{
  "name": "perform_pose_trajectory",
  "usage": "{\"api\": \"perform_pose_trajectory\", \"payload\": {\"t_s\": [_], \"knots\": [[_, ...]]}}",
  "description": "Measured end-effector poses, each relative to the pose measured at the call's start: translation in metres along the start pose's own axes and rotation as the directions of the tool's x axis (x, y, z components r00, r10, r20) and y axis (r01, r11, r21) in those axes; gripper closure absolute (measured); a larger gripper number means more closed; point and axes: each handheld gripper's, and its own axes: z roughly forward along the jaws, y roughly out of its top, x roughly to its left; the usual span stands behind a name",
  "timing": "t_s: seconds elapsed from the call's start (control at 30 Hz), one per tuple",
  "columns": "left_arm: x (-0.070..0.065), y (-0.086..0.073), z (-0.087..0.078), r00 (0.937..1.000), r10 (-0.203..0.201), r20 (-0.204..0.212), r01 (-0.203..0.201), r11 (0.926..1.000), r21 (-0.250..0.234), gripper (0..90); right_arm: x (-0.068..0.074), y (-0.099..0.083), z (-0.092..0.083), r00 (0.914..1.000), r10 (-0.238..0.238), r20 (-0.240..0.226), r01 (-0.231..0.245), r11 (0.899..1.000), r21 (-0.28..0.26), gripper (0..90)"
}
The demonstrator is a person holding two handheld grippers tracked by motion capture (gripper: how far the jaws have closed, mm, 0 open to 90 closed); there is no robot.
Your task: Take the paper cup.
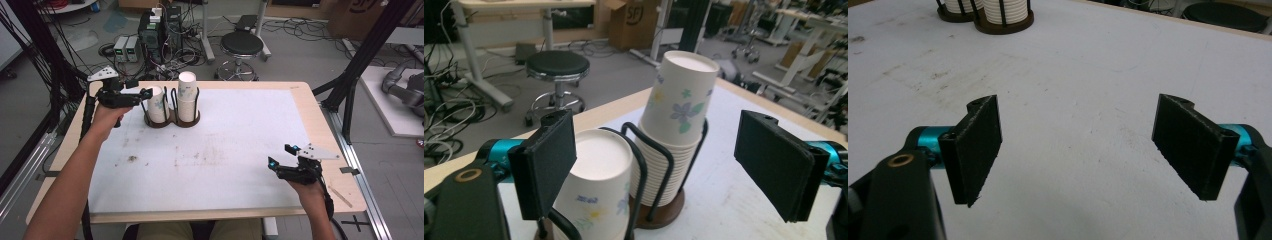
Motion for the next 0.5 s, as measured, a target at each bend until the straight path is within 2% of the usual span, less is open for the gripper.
{"api": "perform_pose_trajectory", "payload": {"t_s": [0.1,0.3,0.33,0.43,0.5], "knots": [[0.002,0.001,0.004,1.0,-0.004,0.0,0.004,0.9999,-0.011,17.0,0.0,0.0,0.0,1.0,0.002,-0.001,-0.002,1.0,0.002,20.6],[0.011,-0.001,0.018,0.9994,-0.025,-0.024,0.026,0.9989,0.039,16.9,0.0,0.0,0.001,1.0,0.006,-0.004,-0.006,1.0,0.002,20.6],[0.01,0.007,0.021,0.9994,-0.027,-0.022,0.028,0.9992,0.029,17.0,0.0,0.0,0.001,1.0,0.008,-0.006,-0.008,1.0,0.004,20.6],[0.009,0.011,0.023,0.9997,-0.012,-0.019,0.012,0.9999,0.007,17.9,0.0,-0.001,0.001,1.0,0.005,-0.005,-0.005,1.0,0.005,20.6],[0.011,0.012,0.029,0.9993,-0.01,-0.035,0.012,0.9984,0.055,17.6,0.0,-0.001,0.002,0.9999,0.003,-0.01,-0.003,1.0,0.007,20.6]]}}
